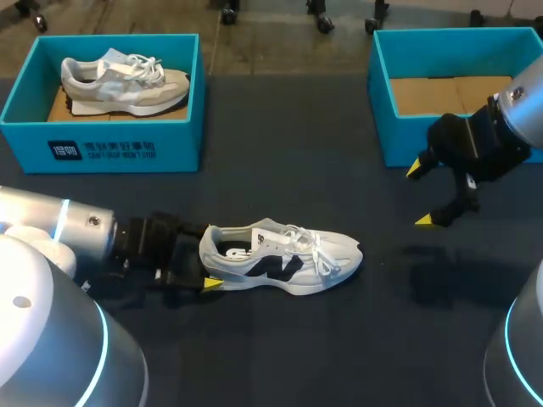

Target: Take the shoe out of the shoebox, open the shoe tongue, remove and reinsert the insole, then place the shoe into the shoebox

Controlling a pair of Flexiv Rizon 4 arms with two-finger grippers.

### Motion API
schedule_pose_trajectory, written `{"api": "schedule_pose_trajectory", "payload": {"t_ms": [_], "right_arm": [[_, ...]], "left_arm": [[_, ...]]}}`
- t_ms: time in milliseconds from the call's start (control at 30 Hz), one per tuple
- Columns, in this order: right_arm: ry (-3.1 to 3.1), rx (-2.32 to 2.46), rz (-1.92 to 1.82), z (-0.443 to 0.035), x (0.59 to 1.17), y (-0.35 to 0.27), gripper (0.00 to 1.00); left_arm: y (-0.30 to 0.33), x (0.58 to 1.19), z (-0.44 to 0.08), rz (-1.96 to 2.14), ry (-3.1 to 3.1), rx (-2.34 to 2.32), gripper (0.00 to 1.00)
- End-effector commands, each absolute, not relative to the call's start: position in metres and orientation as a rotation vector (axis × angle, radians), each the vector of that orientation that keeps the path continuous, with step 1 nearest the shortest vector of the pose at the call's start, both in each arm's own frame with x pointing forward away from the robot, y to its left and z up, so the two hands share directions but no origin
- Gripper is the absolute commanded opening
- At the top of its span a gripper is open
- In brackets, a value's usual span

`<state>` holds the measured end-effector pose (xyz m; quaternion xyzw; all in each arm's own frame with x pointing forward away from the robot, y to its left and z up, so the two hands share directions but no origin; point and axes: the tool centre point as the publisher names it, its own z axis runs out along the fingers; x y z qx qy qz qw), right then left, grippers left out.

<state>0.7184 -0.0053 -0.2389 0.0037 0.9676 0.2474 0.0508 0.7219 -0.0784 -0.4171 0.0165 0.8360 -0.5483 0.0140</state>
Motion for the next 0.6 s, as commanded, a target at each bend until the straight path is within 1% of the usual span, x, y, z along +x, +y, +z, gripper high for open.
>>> {"api": "schedule_pose_trajectory", "payload": {"t_ms": [33, 600], "right_arm": [[2.944, 0.012, 0.750, -0.239, 0.718, -0.005, 1.00], [2.944, 0.012, 0.750, -0.239, 0.718, -0.005, 1.00]], "left_arm": [[-0.088, 0.723, -0.422, -1.701, 2.598, 0.044, 1.00], [-0.103, 0.722, -0.427, -1.712, 2.575, -0.011, 1.00]]}}
